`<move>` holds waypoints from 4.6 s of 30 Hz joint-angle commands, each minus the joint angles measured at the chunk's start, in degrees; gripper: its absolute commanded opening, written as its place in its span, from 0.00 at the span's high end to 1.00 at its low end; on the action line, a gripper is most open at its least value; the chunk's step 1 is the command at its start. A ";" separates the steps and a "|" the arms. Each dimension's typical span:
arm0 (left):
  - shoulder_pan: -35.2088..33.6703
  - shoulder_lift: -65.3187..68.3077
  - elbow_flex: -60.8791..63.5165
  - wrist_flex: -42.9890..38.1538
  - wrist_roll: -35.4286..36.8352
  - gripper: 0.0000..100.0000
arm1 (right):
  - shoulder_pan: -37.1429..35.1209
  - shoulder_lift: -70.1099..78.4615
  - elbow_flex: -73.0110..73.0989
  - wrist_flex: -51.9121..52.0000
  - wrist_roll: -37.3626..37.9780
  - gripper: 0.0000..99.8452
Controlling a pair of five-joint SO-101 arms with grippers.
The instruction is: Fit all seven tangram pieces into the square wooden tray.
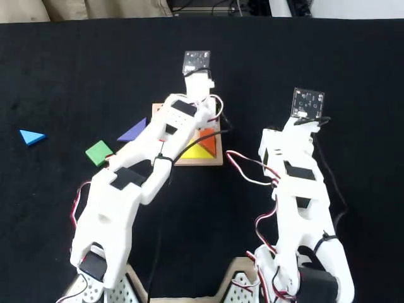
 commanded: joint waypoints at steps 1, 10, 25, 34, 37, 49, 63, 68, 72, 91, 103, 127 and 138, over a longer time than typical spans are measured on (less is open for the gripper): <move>-0.22 -1.23 -3.30 5.19 -0.35 0.94 | -0.97 -1.63 -1.45 -1.14 0.53 0.99; 1.71 -1.32 -5.58 17.05 -0.09 0.94 | -0.97 -1.63 -1.45 -1.14 0.53 0.99; 1.19 -1.67 -14.37 17.76 -0.35 0.94 | -0.88 -1.63 -1.45 -1.14 0.53 0.99; -10.24 -17.76 -31.08 46.95 -4.84 0.93 | -0.88 -1.63 -1.36 -1.14 0.53 0.99; -17.01 -22.95 -34.51 56.62 -17.49 0.93 | -0.88 -1.63 -1.36 -1.14 0.53 0.99; -43.74 -28.57 -14.37 64.70 -63.30 0.84 | -0.97 -1.63 -1.19 -1.23 0.53 0.99; -39.16 -25.05 11.03 37.19 -74.64 0.82 | -2.73 -1.63 -0.57 -1.23 3.16 0.99; -41.54 -25.14 7.43 37.89 -73.05 0.82 | -2.81 -1.63 -0.92 -1.23 3.34 0.99; -38.37 -25.14 4.26 41.23 -64.00 0.82 | -3.16 -1.63 -1.01 -1.32 3.34 0.99; -19.56 -24.44 16.57 24.62 -56.09 0.70 | -3.96 -1.63 -0.75 -1.32 3.43 0.99; -23.78 -19.52 17.01 18.11 -57.67 0.70 | -4.31 -1.63 -0.75 -1.32 3.43 0.99; -28.00 -5.19 -4.88 16.97 -47.91 0.70 | -4.31 -1.63 -0.75 -1.32 3.43 0.99; -33.89 -0.26 -8.22 13.63 -52.31 0.70 | -4.31 -1.63 -0.75 -1.32 3.43 0.99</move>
